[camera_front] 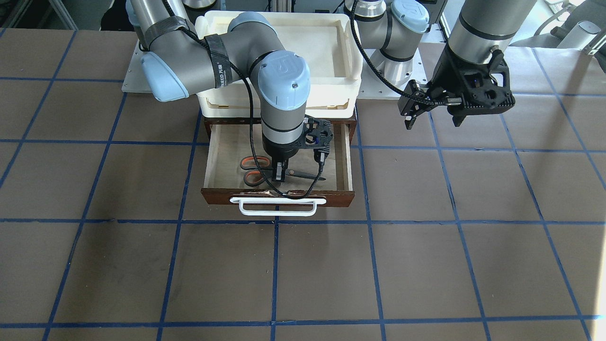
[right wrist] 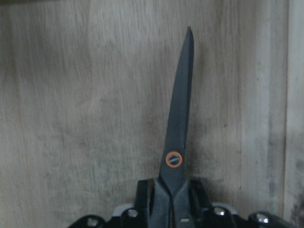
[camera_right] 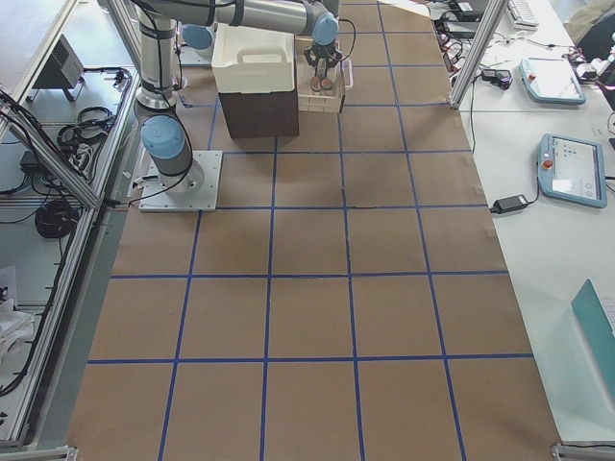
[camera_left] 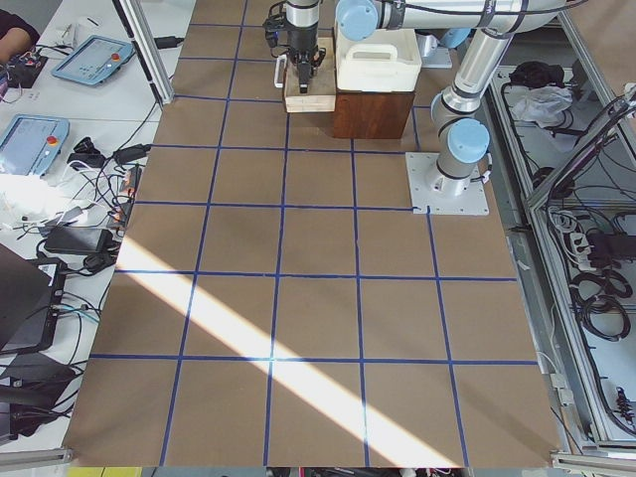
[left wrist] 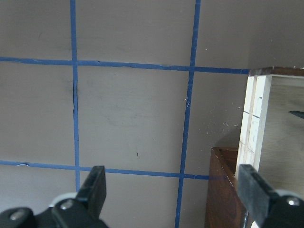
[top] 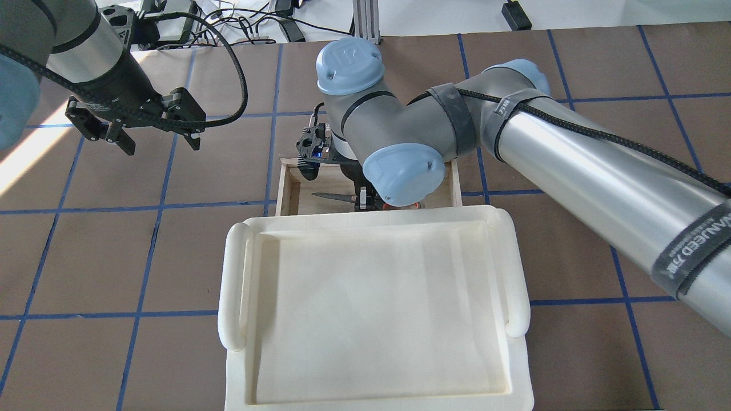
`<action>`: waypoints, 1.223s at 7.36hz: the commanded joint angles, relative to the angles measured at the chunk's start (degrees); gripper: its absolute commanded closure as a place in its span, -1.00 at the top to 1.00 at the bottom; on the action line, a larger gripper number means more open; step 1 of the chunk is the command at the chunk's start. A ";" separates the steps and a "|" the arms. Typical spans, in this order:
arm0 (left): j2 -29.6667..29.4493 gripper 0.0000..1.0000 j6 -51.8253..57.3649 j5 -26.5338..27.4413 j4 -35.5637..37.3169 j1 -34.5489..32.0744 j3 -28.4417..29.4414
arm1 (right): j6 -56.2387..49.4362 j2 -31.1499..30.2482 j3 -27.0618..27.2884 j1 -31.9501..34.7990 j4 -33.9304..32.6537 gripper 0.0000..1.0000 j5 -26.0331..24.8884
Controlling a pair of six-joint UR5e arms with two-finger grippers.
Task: Put scissors in drawer and close it
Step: 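Lower the held scissors into the open drawer with the right gripper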
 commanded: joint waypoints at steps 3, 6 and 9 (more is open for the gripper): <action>0.00 1.00 -0.04 0.07 0.22 0.07 0.01 | 0.15 0.32 0.03 0.00 0.24 -1.00 0.30; 0.00 1.00 -0.04 0.07 0.22 0.07 0.01 | 0.24 1.11 0.03 0.00 0.24 -0.96 0.48; 0.00 1.00 -0.04 0.16 0.22 0.16 0.01 | 0.59 0.93 0.03 0.00 0.59 -0.01 0.65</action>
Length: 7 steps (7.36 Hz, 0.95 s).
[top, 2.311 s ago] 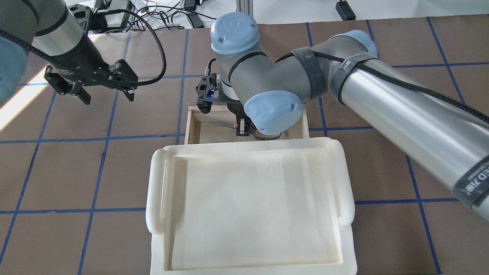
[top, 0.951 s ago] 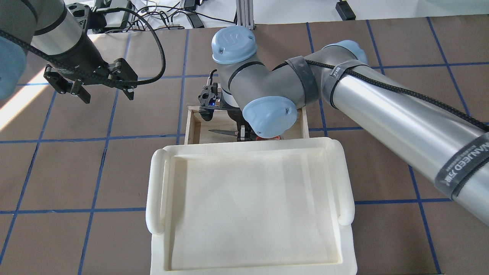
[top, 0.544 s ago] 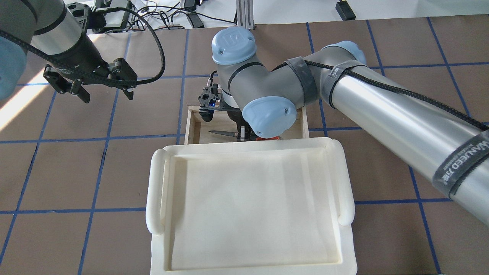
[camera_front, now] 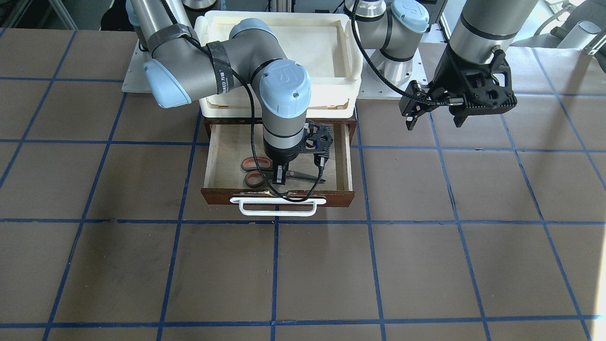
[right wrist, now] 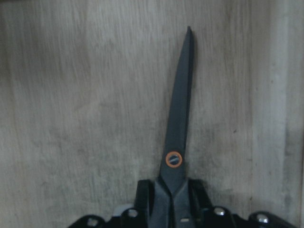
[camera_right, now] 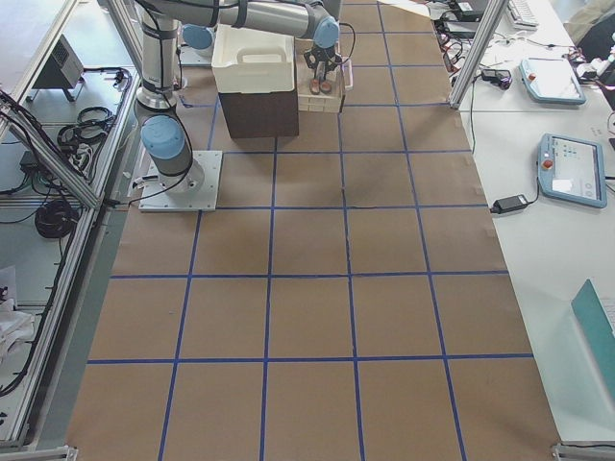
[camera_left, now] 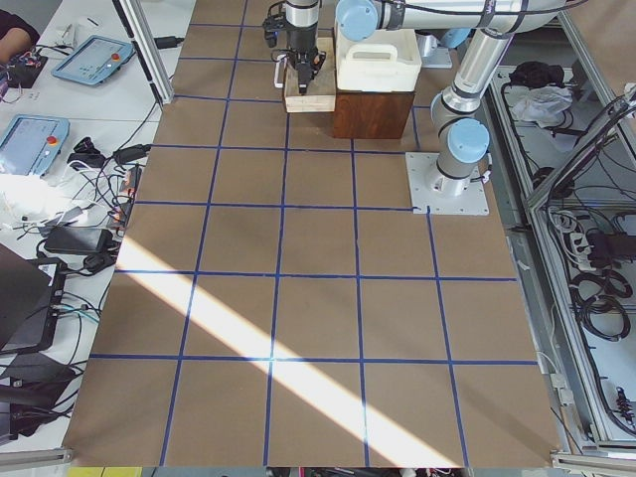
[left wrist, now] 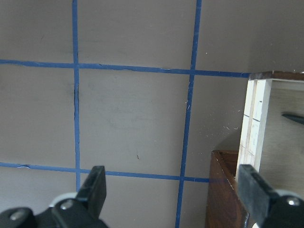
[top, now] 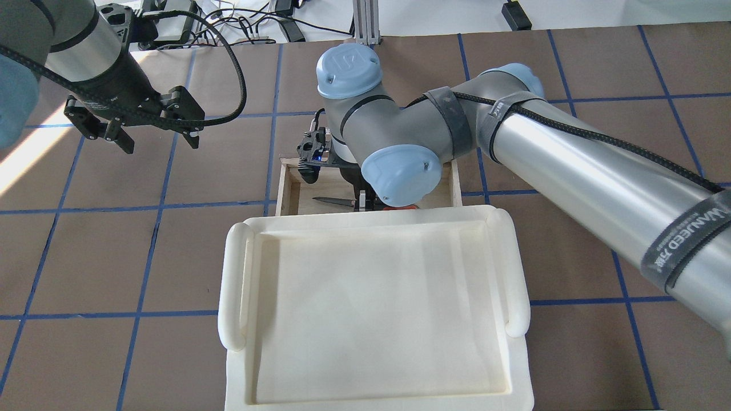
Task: Put scissors in drawer and close it
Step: 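Lower the held scissors into the open drawer with the right gripper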
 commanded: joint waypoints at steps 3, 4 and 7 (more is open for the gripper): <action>0.02 1.00 0.00 -0.02 -0.08 -0.07 0.00 | 0.12 -0.79 0.00 0.00 0.62 0.66 0.26; 0.02 1.00 0.00 -0.02 -0.08 0.02 0.00 | 0.12 -1.22 -0.09 0.00 0.62 0.84 0.35; 0.02 1.00 0.00 0.07 -0.08 -0.07 0.00 | 0.12 -3.77 -1.14 -0.70 0.44 1.00 3.08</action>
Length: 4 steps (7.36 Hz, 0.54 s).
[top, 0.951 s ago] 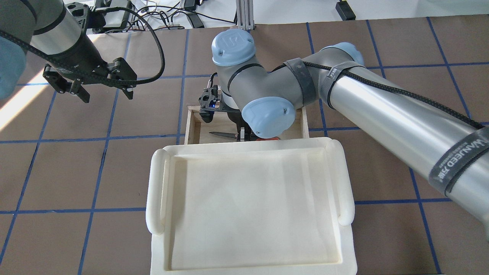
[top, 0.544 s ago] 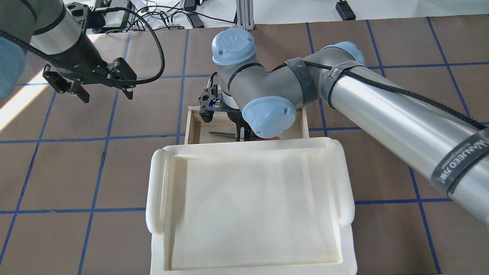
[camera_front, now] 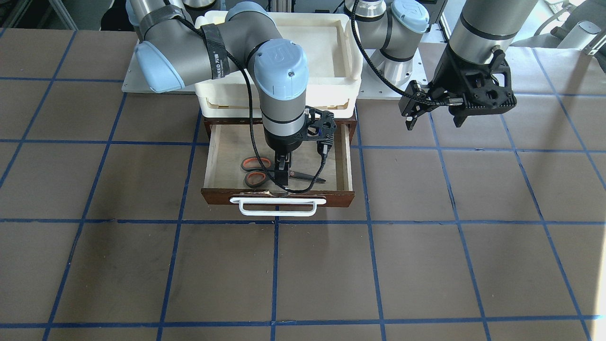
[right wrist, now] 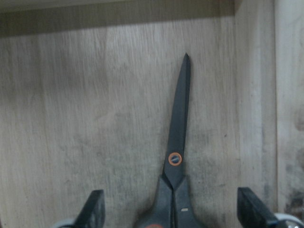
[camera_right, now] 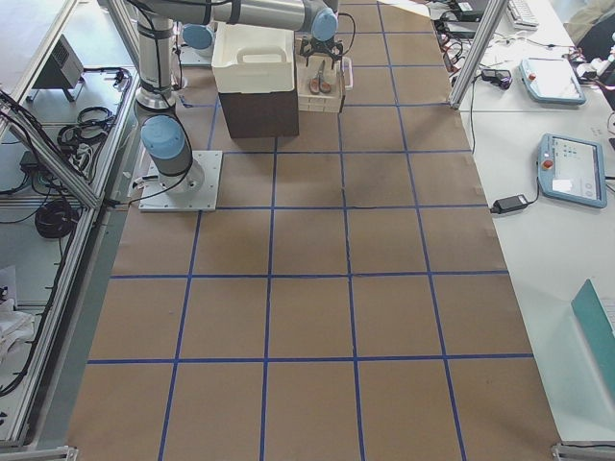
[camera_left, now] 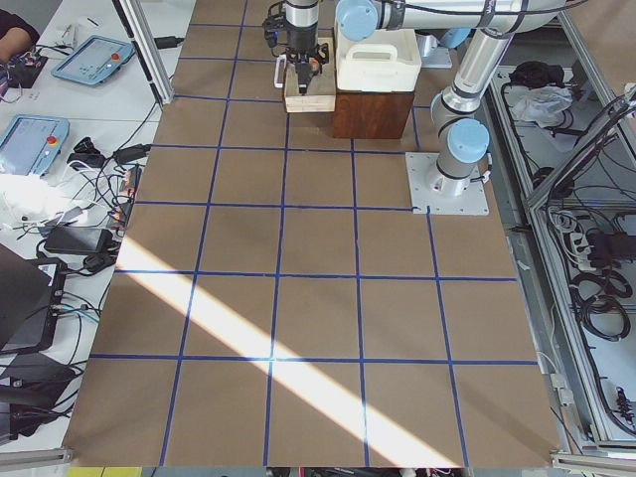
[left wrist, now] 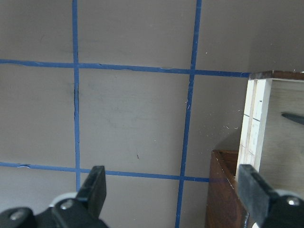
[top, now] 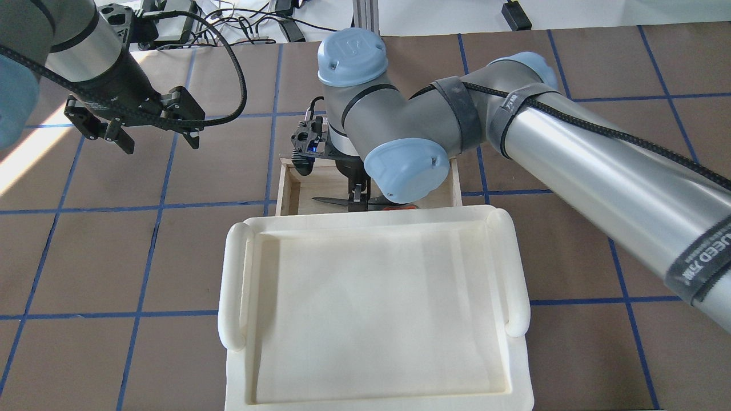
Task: Put scissors in drawer and close it
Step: 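Open the right gripper to release the scissors and raise it away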
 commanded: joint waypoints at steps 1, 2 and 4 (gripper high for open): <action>0.00 1.00 0.00 -0.02 -0.04 -0.01 0.00 | -0.09 -1.98 -0.41 -0.81 0.10 1.00 -0.06; 0.00 1.00 0.00 -0.02 -0.04 -0.01 0.00 | -0.18 -3.55 -1.02 -1.94 2.45 1.00 -0.15; 0.00 1.00 0.00 -0.10 0.05 -0.01 0.00 | -0.62 -7.50 -3.21 -9.56 10.96 1.00 -0.24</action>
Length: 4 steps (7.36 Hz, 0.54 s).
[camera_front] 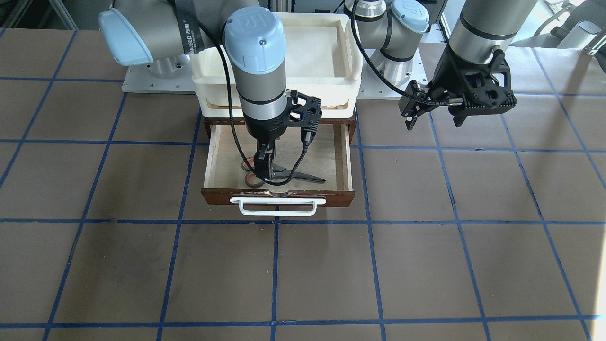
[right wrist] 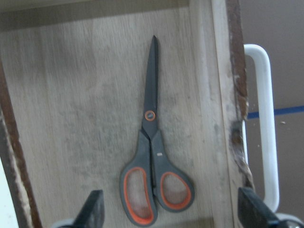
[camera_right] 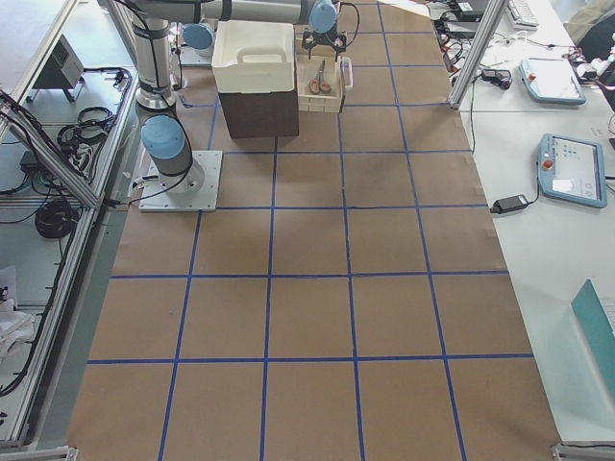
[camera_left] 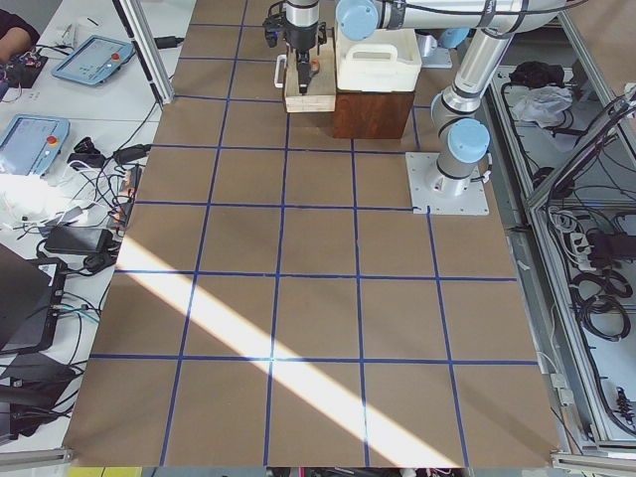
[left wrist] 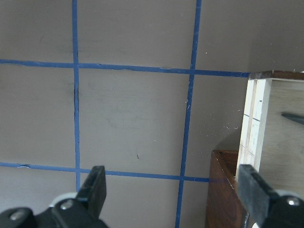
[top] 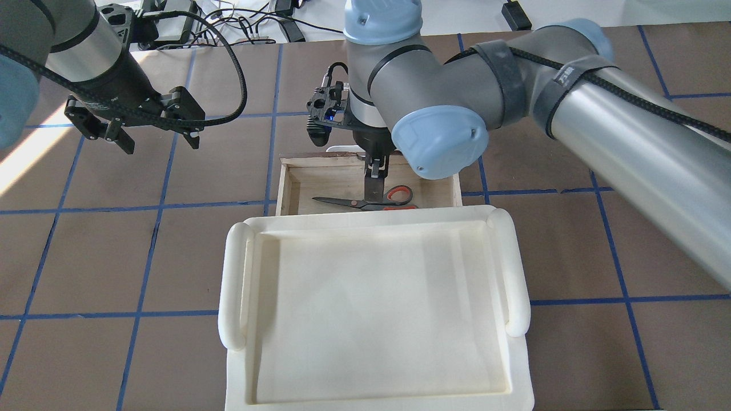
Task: Put scissors in drawer and close it
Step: 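Open the right gripper to release the scissors and raise it away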
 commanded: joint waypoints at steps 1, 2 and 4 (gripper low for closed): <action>0.00 1.00 0.00 0.02 -0.02 0.00 0.00 | 0.58 -6.43 -1.00 -8.69 6.73 1.00 -0.02; 0.08 1.00 0.00 0.02 -0.02 0.00 0.00 | 2.42 -9.17 -0.91 -12.73 9.10 1.00 -0.02; 0.17 1.00 -0.09 -0.07 0.07 -0.09 0.09 | 21.32 -11.48 -0.91 -16.55 10.97 1.00 -2.20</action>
